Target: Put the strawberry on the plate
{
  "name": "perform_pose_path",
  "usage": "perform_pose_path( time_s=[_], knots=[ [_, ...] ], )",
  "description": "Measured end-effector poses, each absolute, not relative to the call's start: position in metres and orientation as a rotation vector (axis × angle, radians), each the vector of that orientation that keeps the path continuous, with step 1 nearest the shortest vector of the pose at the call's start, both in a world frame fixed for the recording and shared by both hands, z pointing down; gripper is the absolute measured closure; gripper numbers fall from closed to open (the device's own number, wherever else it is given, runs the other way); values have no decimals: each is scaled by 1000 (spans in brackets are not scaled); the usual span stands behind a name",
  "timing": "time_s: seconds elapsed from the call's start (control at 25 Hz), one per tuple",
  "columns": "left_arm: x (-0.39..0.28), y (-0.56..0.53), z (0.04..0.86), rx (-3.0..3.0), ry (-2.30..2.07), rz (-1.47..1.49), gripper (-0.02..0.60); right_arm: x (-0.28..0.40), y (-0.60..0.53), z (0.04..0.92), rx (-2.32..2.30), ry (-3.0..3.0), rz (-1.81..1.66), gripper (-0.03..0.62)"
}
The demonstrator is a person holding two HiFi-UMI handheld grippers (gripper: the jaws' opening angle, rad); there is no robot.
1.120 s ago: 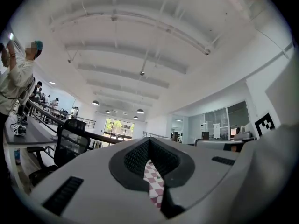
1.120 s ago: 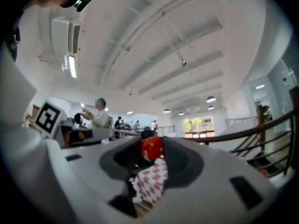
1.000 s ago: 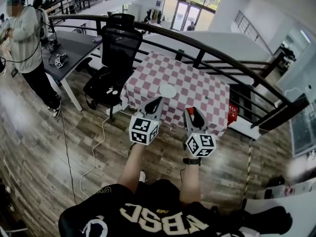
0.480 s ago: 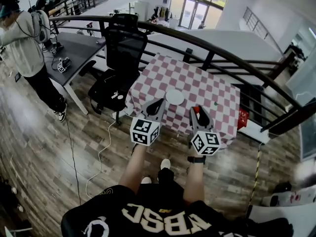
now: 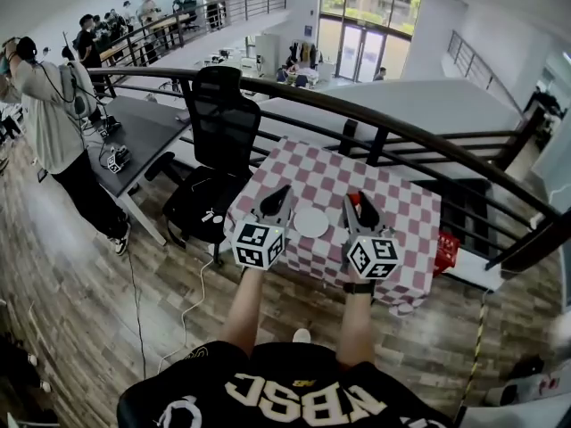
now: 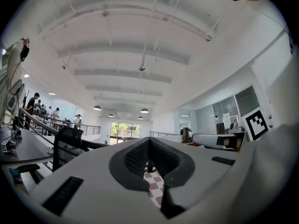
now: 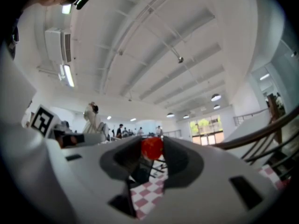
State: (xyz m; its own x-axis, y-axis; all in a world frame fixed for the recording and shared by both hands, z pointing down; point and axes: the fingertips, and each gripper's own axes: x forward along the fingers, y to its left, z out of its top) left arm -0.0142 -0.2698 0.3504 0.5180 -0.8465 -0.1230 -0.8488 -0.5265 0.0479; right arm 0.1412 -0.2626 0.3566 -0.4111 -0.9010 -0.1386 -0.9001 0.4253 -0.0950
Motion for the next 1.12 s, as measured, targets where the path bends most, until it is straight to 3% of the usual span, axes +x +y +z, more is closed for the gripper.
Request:
perform_pose_path(
  time_s=[0.6,1.12],
  knots=[
    [28,-379,437,-2786,1593,18,566,172,-386,443,-1558,2591,-199,441],
    [12,-472,522,-2899,1644,-154,566,179,-462,547,-1749,2724,-400,441]
  ],
)
